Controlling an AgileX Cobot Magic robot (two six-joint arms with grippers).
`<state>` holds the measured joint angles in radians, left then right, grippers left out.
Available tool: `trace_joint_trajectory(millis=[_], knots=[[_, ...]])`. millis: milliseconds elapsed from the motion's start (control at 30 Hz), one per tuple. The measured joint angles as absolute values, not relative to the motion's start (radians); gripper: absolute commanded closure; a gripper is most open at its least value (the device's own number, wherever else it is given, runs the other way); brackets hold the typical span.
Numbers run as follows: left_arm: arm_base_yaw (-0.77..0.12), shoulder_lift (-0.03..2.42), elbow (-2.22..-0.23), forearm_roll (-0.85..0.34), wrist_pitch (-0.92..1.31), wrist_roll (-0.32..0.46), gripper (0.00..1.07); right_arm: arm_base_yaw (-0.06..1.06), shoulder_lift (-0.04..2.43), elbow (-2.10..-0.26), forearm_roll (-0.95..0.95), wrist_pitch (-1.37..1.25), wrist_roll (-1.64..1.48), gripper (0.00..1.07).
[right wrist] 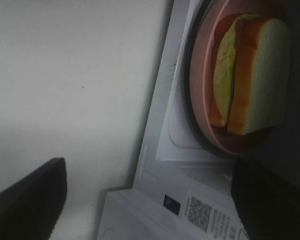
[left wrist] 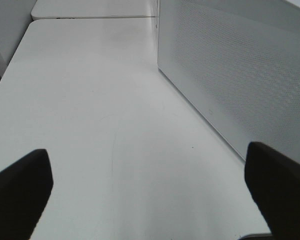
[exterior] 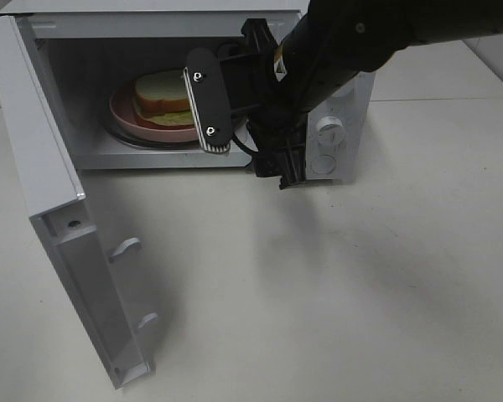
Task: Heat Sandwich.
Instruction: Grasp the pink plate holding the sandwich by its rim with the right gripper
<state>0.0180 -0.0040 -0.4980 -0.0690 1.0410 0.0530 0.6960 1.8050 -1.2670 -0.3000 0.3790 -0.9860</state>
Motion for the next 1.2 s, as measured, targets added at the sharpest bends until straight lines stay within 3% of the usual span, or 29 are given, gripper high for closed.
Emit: trace_joint_trajectory(millis=[1200], knots=[[0.018, -0.004, -0.498, -0.069, 1.041, 0.053, 0.07, 0.696, 2.304, -1.829, -0.283, 0.496, -0.941, 0.27]])
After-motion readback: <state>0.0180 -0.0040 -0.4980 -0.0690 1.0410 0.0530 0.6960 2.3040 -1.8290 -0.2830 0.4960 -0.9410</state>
